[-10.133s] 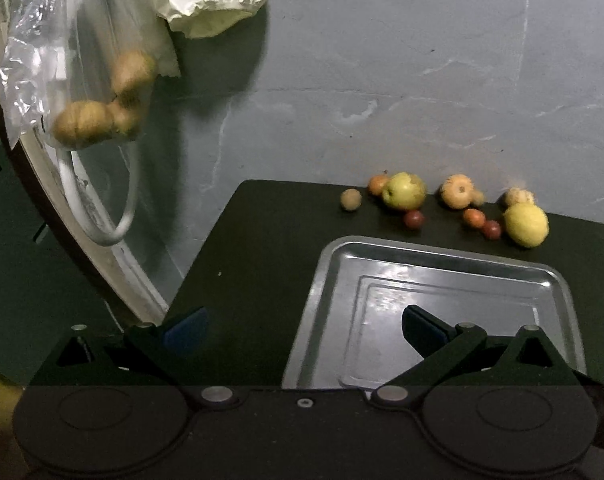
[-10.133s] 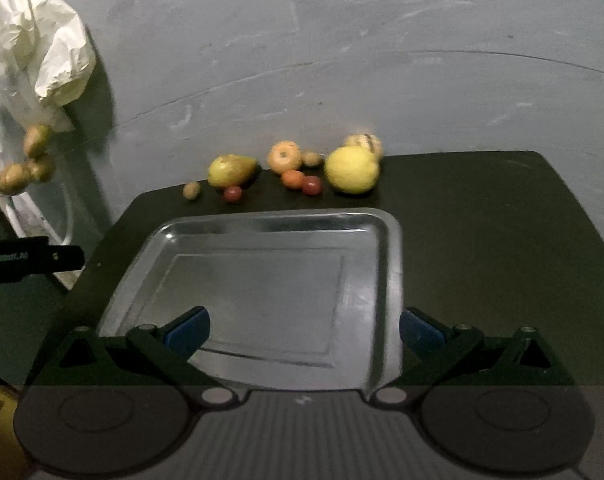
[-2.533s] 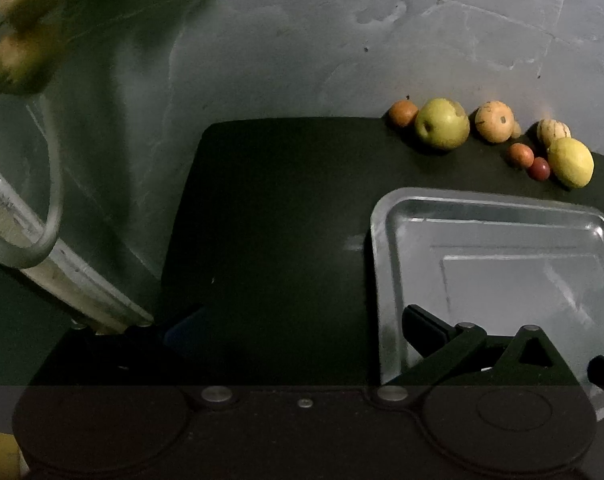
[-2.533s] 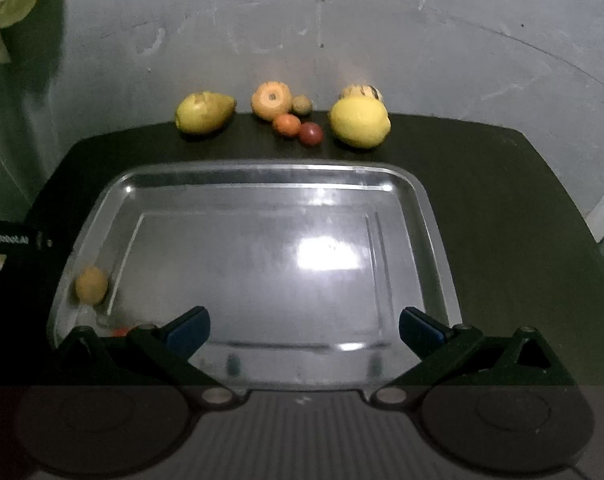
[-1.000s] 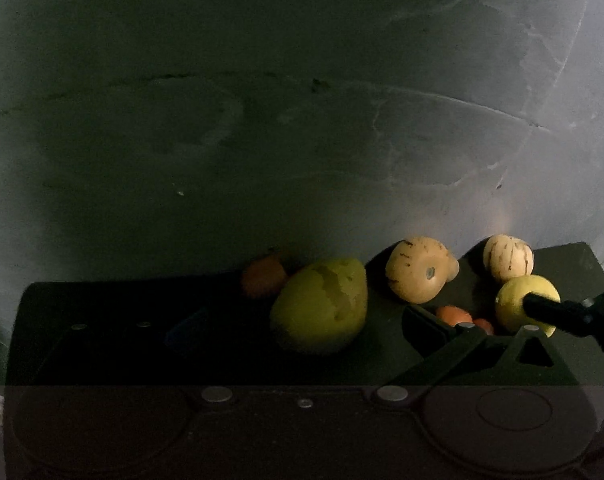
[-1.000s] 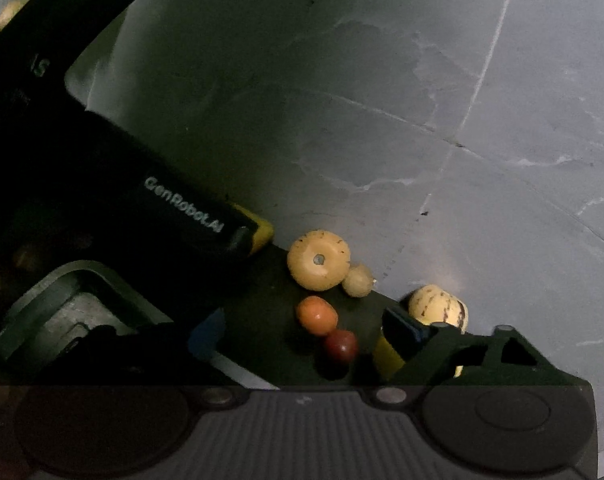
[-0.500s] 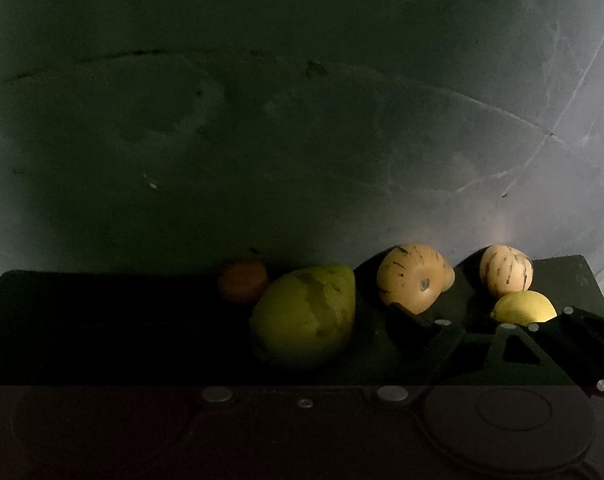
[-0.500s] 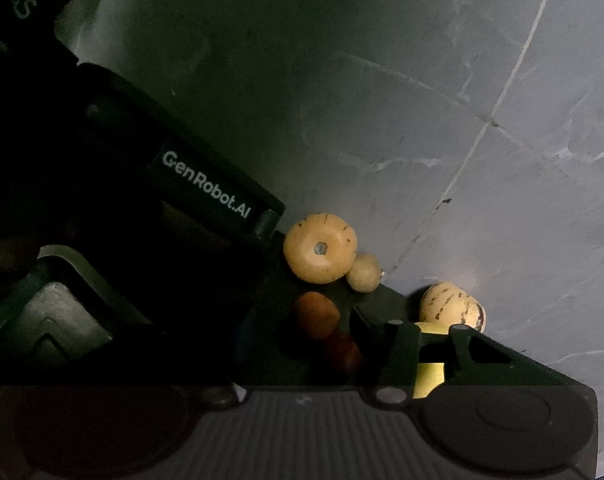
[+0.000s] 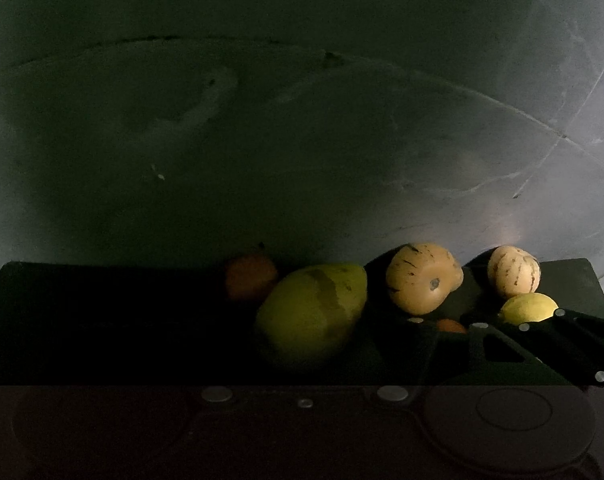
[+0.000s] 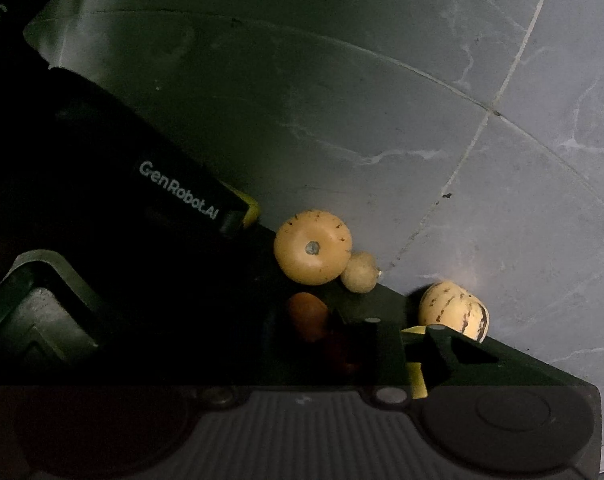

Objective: Organize fruits
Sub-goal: 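Grasp the green pear with the left tool while the right tool grasps a small orange fruit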

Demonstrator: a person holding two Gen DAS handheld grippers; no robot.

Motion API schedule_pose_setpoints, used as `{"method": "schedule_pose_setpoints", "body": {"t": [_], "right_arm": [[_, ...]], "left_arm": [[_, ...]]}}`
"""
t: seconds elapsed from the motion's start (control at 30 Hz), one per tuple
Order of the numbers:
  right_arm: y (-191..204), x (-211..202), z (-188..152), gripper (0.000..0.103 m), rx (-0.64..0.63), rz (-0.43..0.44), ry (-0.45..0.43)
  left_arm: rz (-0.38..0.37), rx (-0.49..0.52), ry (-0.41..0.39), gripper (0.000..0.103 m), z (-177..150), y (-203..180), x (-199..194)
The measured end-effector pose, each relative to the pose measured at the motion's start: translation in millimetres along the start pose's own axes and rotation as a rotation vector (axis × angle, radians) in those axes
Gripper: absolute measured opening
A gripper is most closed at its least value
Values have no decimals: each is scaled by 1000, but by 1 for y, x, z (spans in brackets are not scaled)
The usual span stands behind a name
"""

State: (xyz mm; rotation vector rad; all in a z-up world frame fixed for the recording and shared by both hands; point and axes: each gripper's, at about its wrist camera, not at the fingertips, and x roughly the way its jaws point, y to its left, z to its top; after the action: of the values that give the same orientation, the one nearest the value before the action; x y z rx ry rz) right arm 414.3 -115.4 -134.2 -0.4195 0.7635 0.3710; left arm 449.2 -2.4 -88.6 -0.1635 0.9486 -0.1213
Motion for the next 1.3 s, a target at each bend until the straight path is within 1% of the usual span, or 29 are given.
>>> {"method": "schedule_pose_setpoints", "body": {"t": [0.03,0.33,0.47,0.5,0.8,1.0,1.3], "right_arm": [[0,-1,0,31,-1,-1,-1],[3,-8,-2,30,-4,15,-19],[7,-12,-5,30,4,21,-23],[8,-13,-5,30,4,22,-23],[15,-27,-10,30,17,19,-35],[21,-46,-14,30,28,11,-46],[29,-69,-20,30,41,-11,-55]], "left_arm": [[-6,0,1,62,-1,-1,0],[0,6,3,61,-5,-3,-7],[2,8,7,60,-11,-4,-13],[9,-4,-6,60,-12,-4,-14],[-7,4,6,59,-31,-4,-24],[-25,-1,0,59,-42,-10,-31],[-45,8,-27,59,-52,-13,-50]]}}
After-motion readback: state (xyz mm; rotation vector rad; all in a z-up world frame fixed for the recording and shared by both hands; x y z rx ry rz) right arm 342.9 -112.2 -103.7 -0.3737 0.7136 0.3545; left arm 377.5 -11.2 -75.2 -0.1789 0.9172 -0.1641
